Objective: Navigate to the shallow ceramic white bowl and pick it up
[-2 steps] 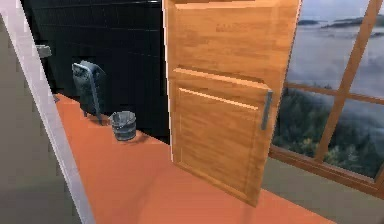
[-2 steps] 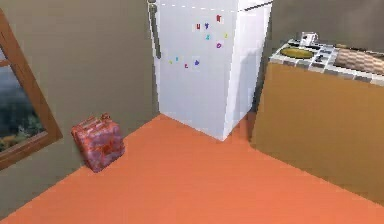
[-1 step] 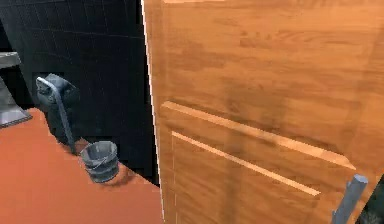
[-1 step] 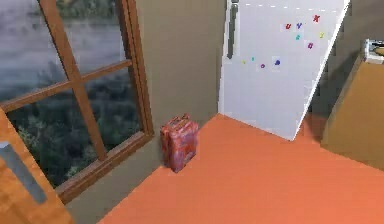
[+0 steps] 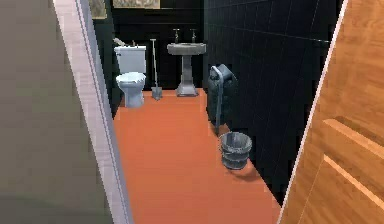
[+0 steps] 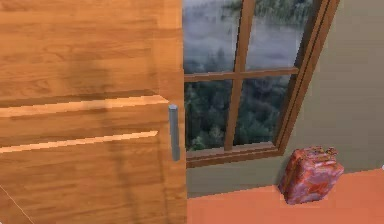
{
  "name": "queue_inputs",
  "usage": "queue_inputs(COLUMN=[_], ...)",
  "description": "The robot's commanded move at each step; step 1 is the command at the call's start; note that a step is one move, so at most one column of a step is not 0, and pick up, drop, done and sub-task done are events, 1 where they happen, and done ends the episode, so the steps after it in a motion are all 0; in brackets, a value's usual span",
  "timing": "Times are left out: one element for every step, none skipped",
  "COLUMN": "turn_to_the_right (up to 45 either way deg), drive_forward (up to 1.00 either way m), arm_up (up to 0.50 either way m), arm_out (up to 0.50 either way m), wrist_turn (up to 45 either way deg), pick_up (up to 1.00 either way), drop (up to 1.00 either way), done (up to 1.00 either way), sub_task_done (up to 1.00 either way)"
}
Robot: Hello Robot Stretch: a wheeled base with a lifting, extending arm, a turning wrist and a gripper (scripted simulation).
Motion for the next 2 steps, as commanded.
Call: queue_inputs(turn_to_the_right=[-6.0, 0.0], drive_forward=[0.0, 0.45], arm_up=[0.0, 0.0], arm_out=[0.0, 0.0], wrist_turn=[0.0, 0.0], pick_up=[0.0, 0.0], drop=[0.0, 0.0], done=[0.0, 0.0], sub_task_done=[0.0, 0.0])
